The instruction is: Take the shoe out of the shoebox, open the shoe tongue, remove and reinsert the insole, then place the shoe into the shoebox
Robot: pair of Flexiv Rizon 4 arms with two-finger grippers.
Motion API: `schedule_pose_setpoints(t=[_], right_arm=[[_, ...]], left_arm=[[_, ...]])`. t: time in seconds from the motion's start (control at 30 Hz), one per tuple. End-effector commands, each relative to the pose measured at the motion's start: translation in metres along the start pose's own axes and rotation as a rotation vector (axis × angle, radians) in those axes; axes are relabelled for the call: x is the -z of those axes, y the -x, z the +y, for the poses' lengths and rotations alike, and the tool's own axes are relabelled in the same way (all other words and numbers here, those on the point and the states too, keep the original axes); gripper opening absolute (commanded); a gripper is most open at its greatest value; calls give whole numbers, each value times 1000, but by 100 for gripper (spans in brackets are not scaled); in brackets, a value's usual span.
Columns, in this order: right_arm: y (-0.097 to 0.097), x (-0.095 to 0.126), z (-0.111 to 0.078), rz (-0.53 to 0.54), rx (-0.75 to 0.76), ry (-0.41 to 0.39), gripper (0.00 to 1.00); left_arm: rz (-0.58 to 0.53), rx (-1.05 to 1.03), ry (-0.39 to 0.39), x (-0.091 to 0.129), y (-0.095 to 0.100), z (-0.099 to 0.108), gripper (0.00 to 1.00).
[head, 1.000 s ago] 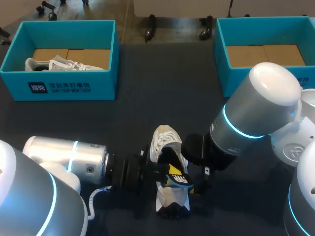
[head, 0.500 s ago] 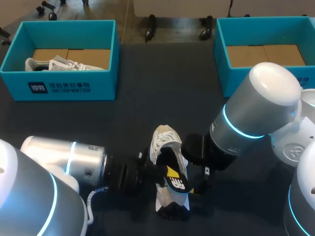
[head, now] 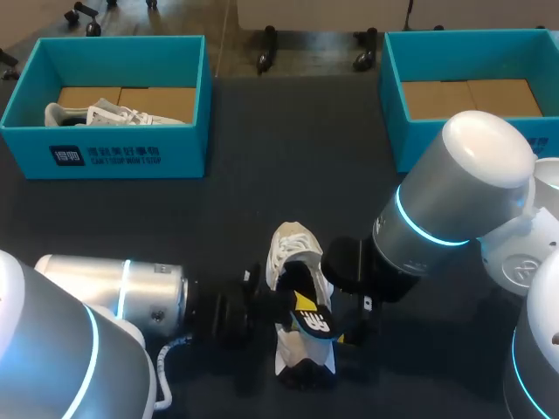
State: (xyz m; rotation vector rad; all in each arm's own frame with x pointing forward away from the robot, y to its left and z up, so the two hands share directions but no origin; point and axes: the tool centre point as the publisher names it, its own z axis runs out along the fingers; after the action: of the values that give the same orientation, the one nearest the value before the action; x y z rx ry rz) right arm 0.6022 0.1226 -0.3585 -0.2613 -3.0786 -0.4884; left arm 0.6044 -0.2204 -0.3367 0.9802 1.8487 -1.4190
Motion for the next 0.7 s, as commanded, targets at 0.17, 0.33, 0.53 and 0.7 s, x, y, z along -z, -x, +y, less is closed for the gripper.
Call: schedule_pose_setpoints(t=[0.17, 0.33, 0.53, 0.7], right_arm=[[-1, -1, -1, -2, 1, 3, 100], [-1, -1, -1, -2, 1, 3, 100], [-1, -1, -1, -2, 1, 3, 100], [-1, -1, -1, -2, 1, 3, 100]], left_arm=[[-8, 75, -68, 5, 1, -13, 38], [-11, 84, -89, 6, 4, -21, 42], [-19, 71, -95, 6, 5, -27, 26], [-24, 108, -103, 8, 9, -28, 20]])
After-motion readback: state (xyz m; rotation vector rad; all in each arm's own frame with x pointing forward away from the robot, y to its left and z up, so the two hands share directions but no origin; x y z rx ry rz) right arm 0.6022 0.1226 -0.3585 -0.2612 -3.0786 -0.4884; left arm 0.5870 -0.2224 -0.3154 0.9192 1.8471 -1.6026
